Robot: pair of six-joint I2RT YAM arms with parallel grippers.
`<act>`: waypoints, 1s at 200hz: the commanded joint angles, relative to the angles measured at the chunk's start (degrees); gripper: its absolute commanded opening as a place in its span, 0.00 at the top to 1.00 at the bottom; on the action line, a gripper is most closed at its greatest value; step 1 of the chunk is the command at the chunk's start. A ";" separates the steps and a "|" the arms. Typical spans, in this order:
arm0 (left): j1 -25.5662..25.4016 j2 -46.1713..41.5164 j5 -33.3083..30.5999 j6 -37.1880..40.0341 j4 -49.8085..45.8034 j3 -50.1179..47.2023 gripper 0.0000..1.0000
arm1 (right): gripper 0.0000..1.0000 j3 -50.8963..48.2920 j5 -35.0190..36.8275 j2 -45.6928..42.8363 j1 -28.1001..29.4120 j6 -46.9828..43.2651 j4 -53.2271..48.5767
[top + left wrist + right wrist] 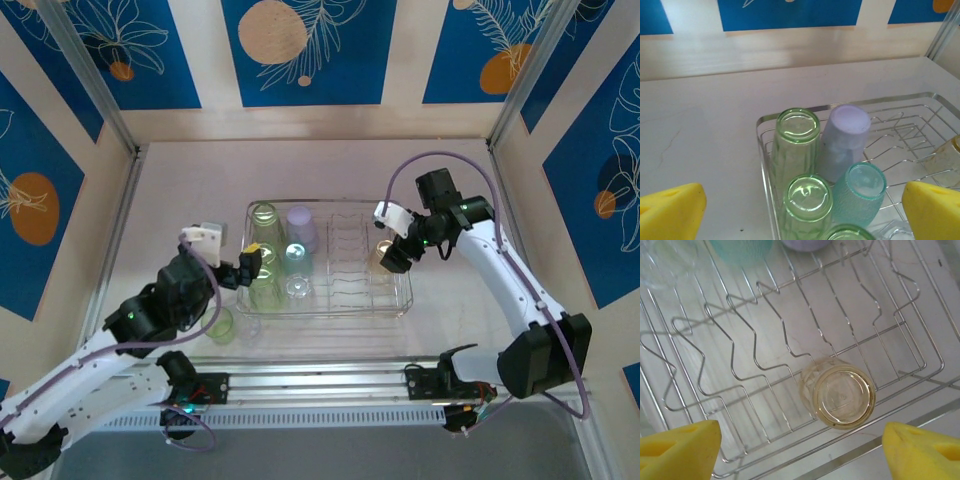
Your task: Load the cups into the dish rack
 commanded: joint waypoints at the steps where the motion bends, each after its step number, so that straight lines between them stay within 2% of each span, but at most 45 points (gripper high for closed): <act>1: 0.80 -2.69 -1.44 -0.17 0.80 -2.31 0.00 | 0.16 -1.57 2.81 1.39 0.87 -9.56 1.00; 22: 0.98 -3.32 -0.78 -1.54 -1.08 -3.32 0.00 | 0.16 -2.54 5.56 3.56 1.46 -12.90 4.24; 88: 1.53 -3.32 -0.34 -4.96 -4.54 -5.58 0.00 | 0.14 -3.66 5.70 8.45 0.42 -20.07 10.93; 163: 3.38 -2.79 1.70 -5.06 -4.52 -6.63 0.00 | 0.12 -0.68 5.96 14.49 0.19 -21.77 11.47; 200: 4.40 -2.18 2.83 -5.31 -4.34 -7.19 0.00 | 0.17 -1.63 5.78 15.26 0.23 -22.19 11.51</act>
